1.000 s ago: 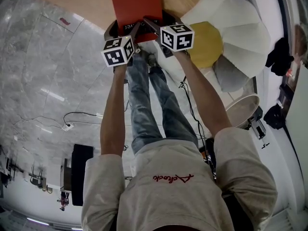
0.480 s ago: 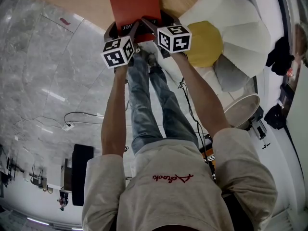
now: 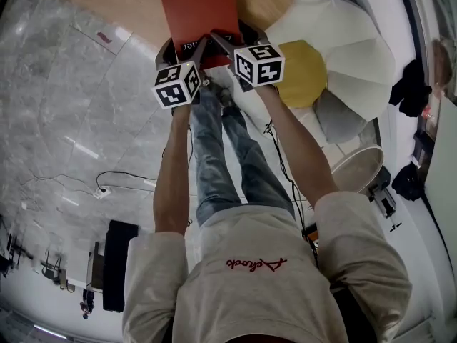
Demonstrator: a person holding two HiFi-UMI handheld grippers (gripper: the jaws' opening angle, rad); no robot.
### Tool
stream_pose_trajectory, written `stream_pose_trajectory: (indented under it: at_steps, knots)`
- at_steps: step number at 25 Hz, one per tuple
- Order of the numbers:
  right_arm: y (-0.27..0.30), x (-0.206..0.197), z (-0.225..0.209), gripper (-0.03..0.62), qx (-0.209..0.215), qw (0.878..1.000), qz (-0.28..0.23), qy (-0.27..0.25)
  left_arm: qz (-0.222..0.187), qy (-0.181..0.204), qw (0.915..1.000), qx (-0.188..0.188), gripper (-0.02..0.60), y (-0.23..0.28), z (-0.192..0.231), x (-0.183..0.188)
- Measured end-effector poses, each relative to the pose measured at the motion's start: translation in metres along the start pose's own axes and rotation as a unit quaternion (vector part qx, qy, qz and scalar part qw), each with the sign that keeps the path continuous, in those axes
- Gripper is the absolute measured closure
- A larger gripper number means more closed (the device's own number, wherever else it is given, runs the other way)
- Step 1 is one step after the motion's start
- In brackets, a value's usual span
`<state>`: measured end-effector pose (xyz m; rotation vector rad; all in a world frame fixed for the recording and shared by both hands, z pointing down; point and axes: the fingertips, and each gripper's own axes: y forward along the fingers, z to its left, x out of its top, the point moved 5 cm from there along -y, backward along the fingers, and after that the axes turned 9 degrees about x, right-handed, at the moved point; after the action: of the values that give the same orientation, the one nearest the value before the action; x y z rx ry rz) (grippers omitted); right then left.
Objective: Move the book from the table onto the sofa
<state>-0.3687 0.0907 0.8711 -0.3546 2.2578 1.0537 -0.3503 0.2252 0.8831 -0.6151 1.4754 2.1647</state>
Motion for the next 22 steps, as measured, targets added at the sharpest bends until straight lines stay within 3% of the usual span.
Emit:
stream_pose_trajectory:
  at_steps: [10, 22]
  knots:
    - [-0.051, 0.062, 0.05, 0.296, 0.015, 0.998, -0.054, -0.042, -0.059, 0.023, 0.9979, 0.007, 0.242, -0.072, -0.025, 0.06]
    - [-0.129, 0.137, 0.118, 0.296, 0.026, 0.986, -0.129, -0.1, -0.148, 0.052, 0.9876, 0.006, 0.242, -0.17, -0.064, 0.128]
